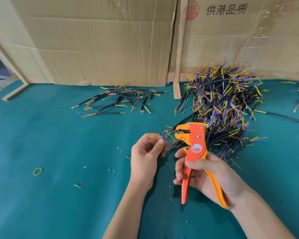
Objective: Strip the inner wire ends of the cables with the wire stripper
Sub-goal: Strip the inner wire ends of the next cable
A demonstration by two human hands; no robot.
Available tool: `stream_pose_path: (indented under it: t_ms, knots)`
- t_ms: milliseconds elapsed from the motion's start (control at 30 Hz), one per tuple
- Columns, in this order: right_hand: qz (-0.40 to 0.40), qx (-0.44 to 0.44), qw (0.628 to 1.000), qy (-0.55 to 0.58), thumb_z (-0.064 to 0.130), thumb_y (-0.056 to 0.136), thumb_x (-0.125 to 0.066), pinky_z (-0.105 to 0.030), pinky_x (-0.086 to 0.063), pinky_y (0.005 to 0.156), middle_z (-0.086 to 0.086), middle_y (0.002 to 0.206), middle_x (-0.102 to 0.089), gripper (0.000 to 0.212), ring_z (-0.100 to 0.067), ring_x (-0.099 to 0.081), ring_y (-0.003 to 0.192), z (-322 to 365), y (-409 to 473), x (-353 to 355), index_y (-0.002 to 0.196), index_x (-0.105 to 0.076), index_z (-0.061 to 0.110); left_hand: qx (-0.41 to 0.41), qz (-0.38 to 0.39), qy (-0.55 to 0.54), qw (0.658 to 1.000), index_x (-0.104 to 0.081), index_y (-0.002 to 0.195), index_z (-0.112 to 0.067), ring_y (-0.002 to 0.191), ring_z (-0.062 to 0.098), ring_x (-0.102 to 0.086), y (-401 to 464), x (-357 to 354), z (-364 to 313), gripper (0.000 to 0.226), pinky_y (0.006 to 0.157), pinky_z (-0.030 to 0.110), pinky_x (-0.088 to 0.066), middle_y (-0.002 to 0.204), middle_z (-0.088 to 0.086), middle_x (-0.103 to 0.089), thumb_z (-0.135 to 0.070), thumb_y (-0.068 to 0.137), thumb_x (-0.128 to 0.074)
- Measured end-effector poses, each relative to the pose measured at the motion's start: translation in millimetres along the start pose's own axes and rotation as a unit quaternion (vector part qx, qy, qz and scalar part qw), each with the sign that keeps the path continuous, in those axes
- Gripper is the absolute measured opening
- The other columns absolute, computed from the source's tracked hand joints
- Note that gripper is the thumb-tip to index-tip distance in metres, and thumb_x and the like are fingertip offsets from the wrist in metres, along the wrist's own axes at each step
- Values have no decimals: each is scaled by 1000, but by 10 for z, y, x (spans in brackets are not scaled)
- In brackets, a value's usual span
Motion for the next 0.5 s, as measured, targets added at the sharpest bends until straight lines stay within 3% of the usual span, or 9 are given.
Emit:
stream_pose_path:
  t_ms: [233, 367, 500]
  knots:
    - [30, -35, 998, -35, 7, 72, -78, -53, -55, 76, -29, 90, -60, 47, -38, -60, 74, -71, -21, -79, 115, -63, -6, -77, -37, 96, 992, -55, 82, -11, 61, 15, -43, 2, 61, -105, 20, 57, 21, -39, 73, -6, -53, 3, 96, -58]
    - [7, -54, 998, -45, 1, 73, -75, -54, -56, 76, -31, 89, -61, 45, -39, -62, 73, -157, -15, -54, 115, -61, -8, -108, -47, 158, 980, -60, 80, -23, 62, 5, -48, -40, 35, -148, 24, 60, 17, -40, 71, -13, -59, -3, 94, -63]
    - [-9, -53, 998, -41, 2, 69, -79, -53, -57, 74, -30, 84, -59, 48, -39, -62, 71, -186, -7, -43, 113, -61, -8, -120, -64, 183, 974, -64, 84, -21, 67, 7, -55, -61, 45, -156, 18, 65, 16, -41, 73, -11, -62, -5, 93, -64]
Point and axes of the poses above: each hand's wrist, its own y-axis towards the middle knuckle, its own x-axis out of the back of the hand, z = x × y, the point moved 10 cm from there along y, towards the middle knuckle
